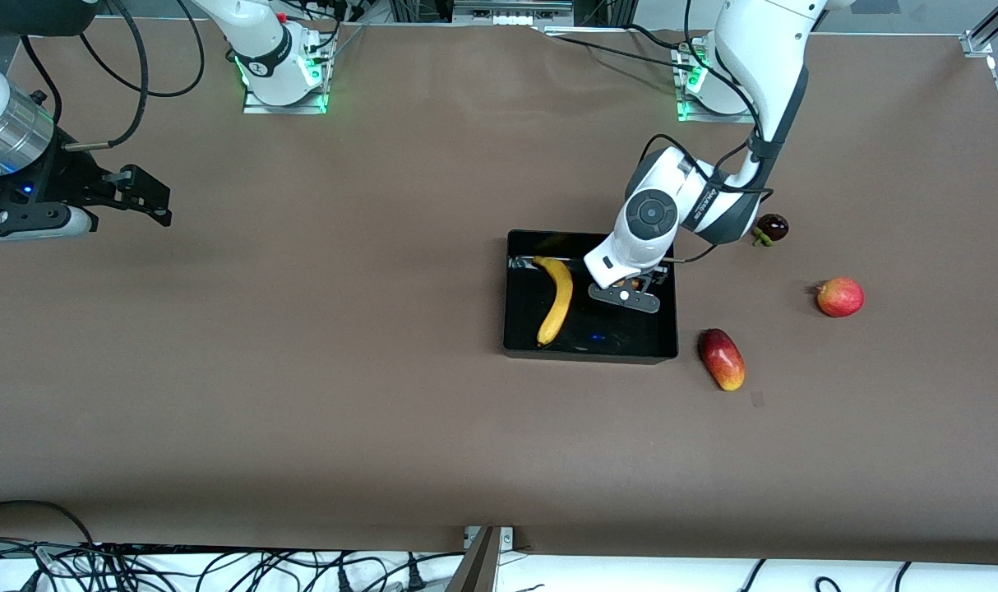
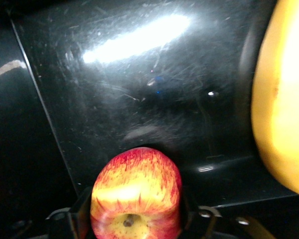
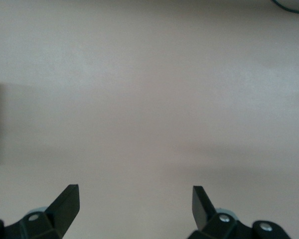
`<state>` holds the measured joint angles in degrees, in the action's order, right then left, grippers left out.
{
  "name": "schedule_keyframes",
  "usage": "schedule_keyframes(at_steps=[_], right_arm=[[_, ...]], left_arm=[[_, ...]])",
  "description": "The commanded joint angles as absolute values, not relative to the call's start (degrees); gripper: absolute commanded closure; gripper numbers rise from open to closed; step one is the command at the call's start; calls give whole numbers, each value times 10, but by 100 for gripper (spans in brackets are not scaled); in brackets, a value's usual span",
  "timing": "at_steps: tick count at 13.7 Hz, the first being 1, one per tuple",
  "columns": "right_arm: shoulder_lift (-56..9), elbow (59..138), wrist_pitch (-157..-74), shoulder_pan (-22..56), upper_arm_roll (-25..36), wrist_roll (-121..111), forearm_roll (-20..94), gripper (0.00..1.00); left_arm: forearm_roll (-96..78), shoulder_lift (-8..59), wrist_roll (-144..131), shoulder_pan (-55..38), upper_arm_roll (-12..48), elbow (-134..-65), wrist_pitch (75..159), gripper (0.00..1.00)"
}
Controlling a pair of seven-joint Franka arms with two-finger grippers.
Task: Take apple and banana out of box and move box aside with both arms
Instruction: 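Lift the apple out and carry it beside the box near the mango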
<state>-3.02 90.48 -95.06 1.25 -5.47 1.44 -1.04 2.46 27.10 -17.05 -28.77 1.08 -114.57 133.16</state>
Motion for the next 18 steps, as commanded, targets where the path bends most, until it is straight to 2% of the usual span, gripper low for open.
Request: schedule_keyframes(at_steps=[1, 2, 5, 7, 9, 14, 16, 18], right_arm=[[-33, 896, -948, 4, -62, 17, -11, 0], [-33, 896, -948, 4, -62, 18, -11, 0], [-33, 896, -948, 4, -62, 17, -11, 0], [-33, 896, -947, 4, -62, 17, -11, 0], [-33, 896, -947, 4, -62, 17, -11, 0], [-33, 896, -947, 4, -62, 17, -11, 0], [-33, 896, -947, 4, -62, 18, -11, 0], [-33, 896, -947, 4, -62, 18, -11, 0]], left_arm=[[40, 244, -175, -300, 7, -1085, 1216, 91], [40, 246, -171, -299, 6, -1056, 1176, 93], [39, 235, -171, -282, 6, -986, 1096, 92], [38, 222, -141, -254, 6, -936, 995, 92], [38, 213, -45, -202, 5, -923, 920, 92], [67, 200, 100, -116, 6, -983, 946, 92], [87, 200, 173, -84, 6, -1000, 981, 91], [87, 194, 181, -76, 6, -1061, 1052, 90]])
